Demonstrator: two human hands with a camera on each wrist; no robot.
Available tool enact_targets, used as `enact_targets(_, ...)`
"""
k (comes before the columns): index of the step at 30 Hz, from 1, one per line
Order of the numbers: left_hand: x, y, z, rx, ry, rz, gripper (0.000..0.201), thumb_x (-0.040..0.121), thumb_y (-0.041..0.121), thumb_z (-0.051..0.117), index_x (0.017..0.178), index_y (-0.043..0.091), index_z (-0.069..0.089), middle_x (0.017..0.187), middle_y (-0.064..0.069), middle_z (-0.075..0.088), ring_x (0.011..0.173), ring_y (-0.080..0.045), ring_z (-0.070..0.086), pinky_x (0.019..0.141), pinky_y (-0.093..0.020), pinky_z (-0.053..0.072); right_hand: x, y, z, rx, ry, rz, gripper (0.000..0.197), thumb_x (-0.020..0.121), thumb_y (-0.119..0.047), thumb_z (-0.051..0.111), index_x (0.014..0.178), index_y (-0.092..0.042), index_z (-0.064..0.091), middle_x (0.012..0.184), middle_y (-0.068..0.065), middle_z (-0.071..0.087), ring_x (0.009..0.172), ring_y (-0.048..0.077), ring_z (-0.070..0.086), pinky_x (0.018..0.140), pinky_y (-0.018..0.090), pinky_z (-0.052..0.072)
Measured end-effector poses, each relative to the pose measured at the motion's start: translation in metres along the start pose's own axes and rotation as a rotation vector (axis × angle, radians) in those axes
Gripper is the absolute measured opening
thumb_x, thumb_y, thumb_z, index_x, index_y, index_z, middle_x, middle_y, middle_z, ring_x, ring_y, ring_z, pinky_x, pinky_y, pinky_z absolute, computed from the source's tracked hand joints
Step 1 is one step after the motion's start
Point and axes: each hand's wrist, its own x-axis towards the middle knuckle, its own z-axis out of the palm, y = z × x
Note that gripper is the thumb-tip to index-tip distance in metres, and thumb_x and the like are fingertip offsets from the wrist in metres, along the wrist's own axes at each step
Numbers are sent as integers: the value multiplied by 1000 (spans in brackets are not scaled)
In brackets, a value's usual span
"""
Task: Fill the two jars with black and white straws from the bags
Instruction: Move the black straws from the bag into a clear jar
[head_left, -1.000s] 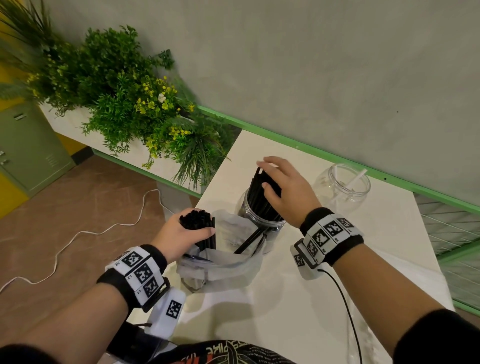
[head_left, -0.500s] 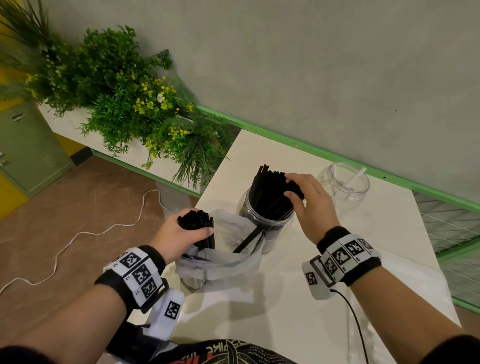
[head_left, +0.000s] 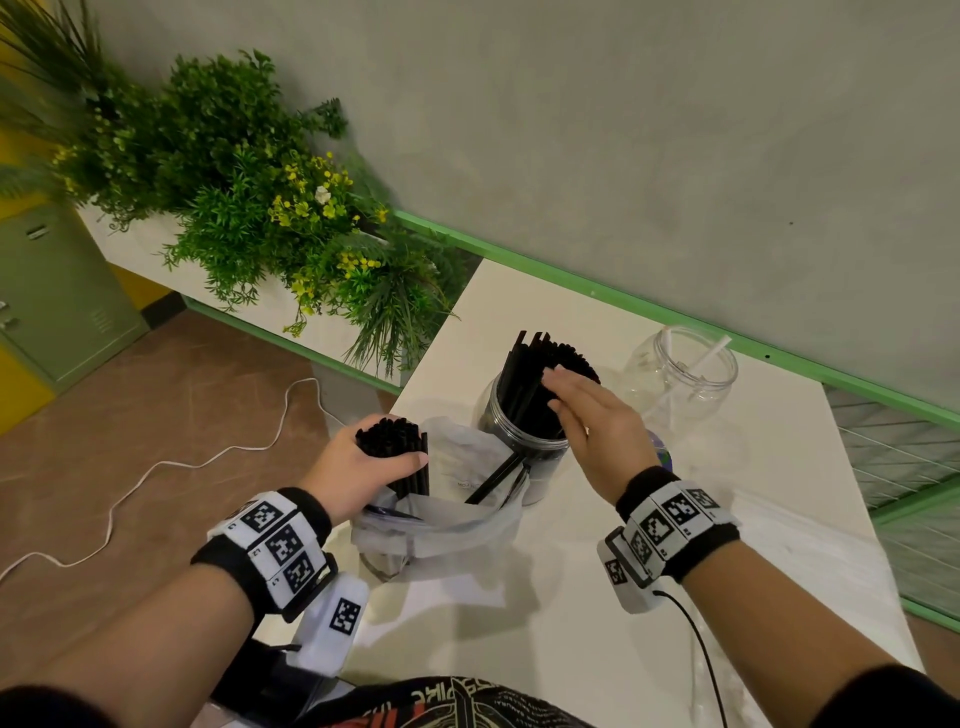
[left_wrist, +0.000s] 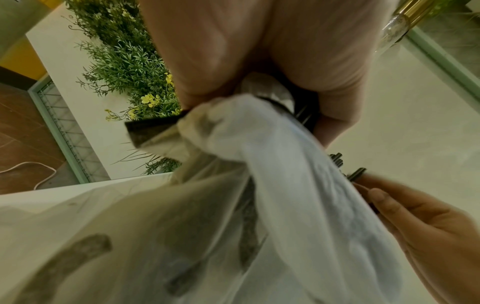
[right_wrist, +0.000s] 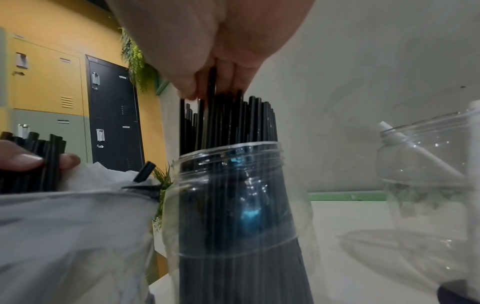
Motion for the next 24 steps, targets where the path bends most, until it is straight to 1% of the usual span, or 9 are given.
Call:
enact_targets(2, -1, 0, 1, 3, -4, 3, 20, 73, 9, 80, 81, 19, 64, 79, 1, 66, 80, -17, 62, 76, -31, 46, 6, -6, -3, 15, -11, 46, 44, 97, -16, 52, 140, -11, 44, 147, 4, 41, 134, 11, 38, 110, 12, 26)
enact_targets(5, -2, 0, 0, -2, -8, -9, 25, 64, 22, 82, 82, 20, 65, 80, 1, 66, 81, -18, 63, 79, -34, 49, 15, -11, -2, -56, -161, 63, 57, 97, -21, 52, 149, -12, 28, 155, 2, 26, 143, 12, 22, 118, 23, 18)
enact_targets(7, -2, 0, -1, 6, -4, -14, 28, 61, 29, 78, 84, 20, 65, 81, 1, 66, 82, -18, 63, 77, -33, 49, 19, -11, 2, -69, -193, 57, 48, 98, -21, 50, 144, -13, 39, 149, 5, 40, 138, 17, 33, 114, 36, 31)
enact_targets(9, -3, -1, -1, 11, -1, -13, 25, 64, 26, 80, 83, 21, 65, 81, 1, 66, 82, -17, 63, 75, -31, 47, 26, -9, 4, -39, -71, 28, 43, 96, -18, 52, 138, -9, 46, 141, 8, 47, 130, 20, 41, 110, 37, 37)
enact_targets(11, -4, 1, 0, 18, 4, -11, 22, 68, 22, 81, 83, 21, 64, 81, 1, 66, 81, -17, 63, 75, -29, 47, 37, -9, 6, -33, -15, 45, 53, 94, -19, 57, 142, -7, 38, 145, 10, 38, 133, 19, 34, 114, 28, 28)
enact_targets(14, -4, 1, 1, 29, 8, -14, 18, 75, 10, 78, 85, 18, 65, 83, -1, 66, 82, -17, 63, 75, -29, 46, 51, -10, 14, -62, -164, 44, 63, 94, -24, 58, 148, -9, 29, 152, 9, 31, 138, 18, 28, 117, 25, 18)
enact_targets(18, -4, 1, 0, 22, 13, -20, 19, 75, 9, 78, 87, 16, 64, 84, -2, 66, 82, -17, 63, 74, -28, 47, 57, -6, 24, -34, -123, -16, 43, 88, -4, 62, 130, -3, 54, 128, 17, 54, 118, 32, 52, 104, 45, 42)
enact_targets(22, -4, -2, -2, 6, 18, -34, 27, 69, 17, 83, 89, 14, 65, 85, -4, 67, 83, -18, 64, 77, -31, 49, 56, -6, 32, -81, -105, -44, 40, 88, -2, 61, 128, -1, 57, 128, 17, 58, 118, 31, 53, 109, 29, 32)
enact_targets(24, -4, -3, -3, -25, 14, -42, 36, 61, 28, 79, 90, 13, 66, 85, -4, 68, 83, -18, 64, 77, -32, 50, 53, -5, 37, -142, -88, -171, 35, 84, -2, 63, 119, 2, 63, 121, 16, 64, 114, 31, 60, 104, 33, 41)
